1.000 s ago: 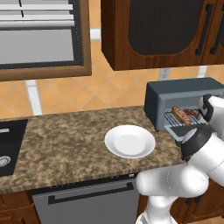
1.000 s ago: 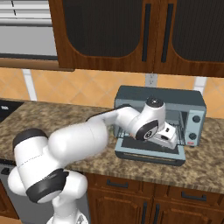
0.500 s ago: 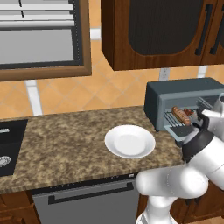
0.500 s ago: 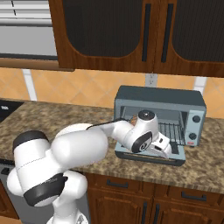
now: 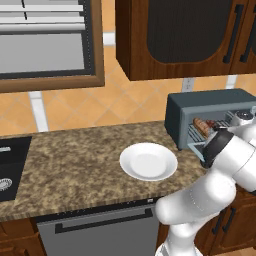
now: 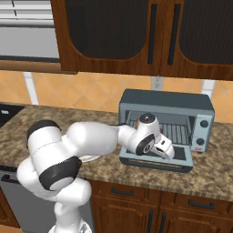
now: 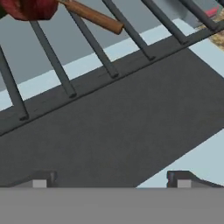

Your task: Pick up the kebab skewer and baguette bread, and place them inside the toaster oven. Close the toaster oven door and start by setting the timer.

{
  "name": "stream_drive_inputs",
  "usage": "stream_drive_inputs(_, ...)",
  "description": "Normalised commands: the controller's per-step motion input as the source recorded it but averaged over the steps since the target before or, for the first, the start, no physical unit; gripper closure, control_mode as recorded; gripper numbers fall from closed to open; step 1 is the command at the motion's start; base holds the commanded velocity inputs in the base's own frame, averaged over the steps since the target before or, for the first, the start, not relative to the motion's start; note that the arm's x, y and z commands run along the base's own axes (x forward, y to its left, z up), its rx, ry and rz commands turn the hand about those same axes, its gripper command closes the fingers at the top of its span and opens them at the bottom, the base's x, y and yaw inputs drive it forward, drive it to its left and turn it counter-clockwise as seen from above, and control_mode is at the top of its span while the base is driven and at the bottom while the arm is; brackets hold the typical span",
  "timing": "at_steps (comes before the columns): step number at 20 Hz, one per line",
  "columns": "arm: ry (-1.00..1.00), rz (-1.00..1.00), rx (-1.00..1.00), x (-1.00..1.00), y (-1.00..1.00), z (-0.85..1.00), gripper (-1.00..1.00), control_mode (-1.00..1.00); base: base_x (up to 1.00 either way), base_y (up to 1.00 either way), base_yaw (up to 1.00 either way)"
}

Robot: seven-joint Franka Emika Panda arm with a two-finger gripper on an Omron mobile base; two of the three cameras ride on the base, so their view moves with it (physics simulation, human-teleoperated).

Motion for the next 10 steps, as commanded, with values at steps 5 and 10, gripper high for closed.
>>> stream_drive_inputs(5,-0.05,-0.09,0.04,0.74,0.00,0.00,-1.00,-1.00,0.00,0.00,0.00)
stream_drive_inputs(10,-0.06,-0.07,0.08,0.34,0.00,0.00,-1.00,-1.00,0.00,0.00,0.00)
